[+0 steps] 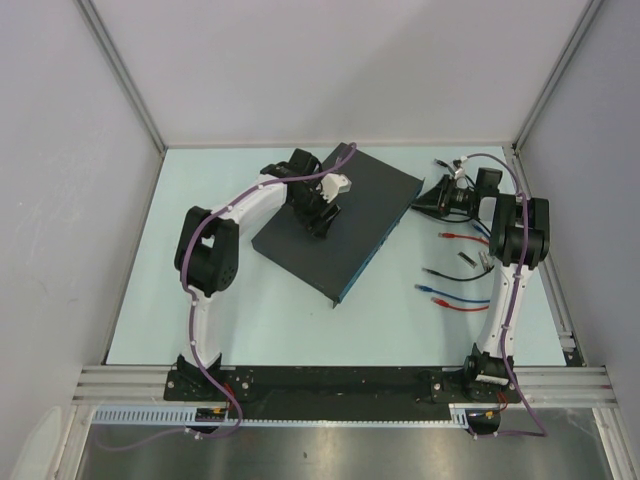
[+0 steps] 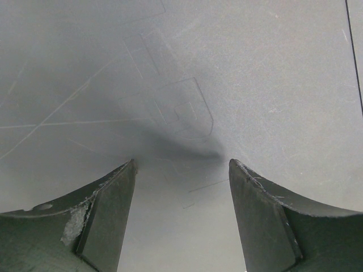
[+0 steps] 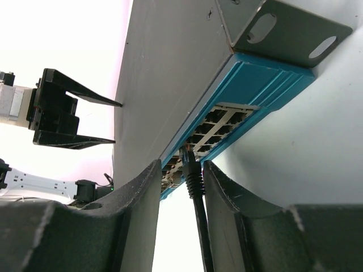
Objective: Pull the plug from the switch port
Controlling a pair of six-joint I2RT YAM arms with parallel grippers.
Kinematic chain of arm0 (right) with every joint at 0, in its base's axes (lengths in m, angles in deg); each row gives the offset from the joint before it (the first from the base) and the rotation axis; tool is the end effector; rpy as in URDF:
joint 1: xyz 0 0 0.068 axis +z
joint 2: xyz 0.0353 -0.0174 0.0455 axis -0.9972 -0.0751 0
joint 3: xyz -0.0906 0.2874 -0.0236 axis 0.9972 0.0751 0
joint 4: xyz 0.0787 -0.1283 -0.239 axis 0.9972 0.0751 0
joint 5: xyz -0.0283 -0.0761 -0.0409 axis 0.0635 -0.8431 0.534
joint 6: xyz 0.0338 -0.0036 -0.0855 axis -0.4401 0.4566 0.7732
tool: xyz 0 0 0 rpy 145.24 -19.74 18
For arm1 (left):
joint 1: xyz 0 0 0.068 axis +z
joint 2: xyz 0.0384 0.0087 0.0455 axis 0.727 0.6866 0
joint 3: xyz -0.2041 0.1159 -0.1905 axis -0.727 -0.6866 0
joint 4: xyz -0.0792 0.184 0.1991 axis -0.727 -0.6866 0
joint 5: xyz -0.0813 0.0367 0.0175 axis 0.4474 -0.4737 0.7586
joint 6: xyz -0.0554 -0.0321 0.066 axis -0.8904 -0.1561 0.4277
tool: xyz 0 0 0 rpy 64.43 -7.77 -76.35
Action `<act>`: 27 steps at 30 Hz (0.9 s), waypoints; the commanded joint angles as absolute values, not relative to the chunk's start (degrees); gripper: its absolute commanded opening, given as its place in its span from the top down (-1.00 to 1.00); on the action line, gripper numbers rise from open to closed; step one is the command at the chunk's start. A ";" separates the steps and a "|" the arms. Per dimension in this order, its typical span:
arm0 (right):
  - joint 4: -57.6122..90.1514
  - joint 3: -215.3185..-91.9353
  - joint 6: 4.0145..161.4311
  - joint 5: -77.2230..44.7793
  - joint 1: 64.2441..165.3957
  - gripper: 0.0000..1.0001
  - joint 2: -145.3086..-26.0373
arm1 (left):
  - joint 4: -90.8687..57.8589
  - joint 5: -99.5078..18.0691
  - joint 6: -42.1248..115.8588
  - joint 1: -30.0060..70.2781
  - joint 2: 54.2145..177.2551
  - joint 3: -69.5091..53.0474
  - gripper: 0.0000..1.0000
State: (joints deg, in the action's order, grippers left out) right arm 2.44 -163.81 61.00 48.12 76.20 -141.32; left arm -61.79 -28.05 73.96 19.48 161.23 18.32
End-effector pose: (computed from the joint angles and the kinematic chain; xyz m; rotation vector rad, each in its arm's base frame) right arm 0.5339 -0.0096 0.0849 -0.0225 2.0836 1.5651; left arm 0.4352 -0.2565 0.1834 1.2835 2.3498 -0.5025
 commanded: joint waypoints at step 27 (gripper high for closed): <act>17.69 -164.74 67.82 36.43 77.08 0.76 -141.44 | -63.26 -29.56 74.11 18.16 163.29 17.77 -0.46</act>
State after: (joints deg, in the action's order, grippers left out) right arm 8.71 -164.89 61.66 44.15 76.70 -141.65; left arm -61.79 -29.32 74.01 18.95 161.23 18.32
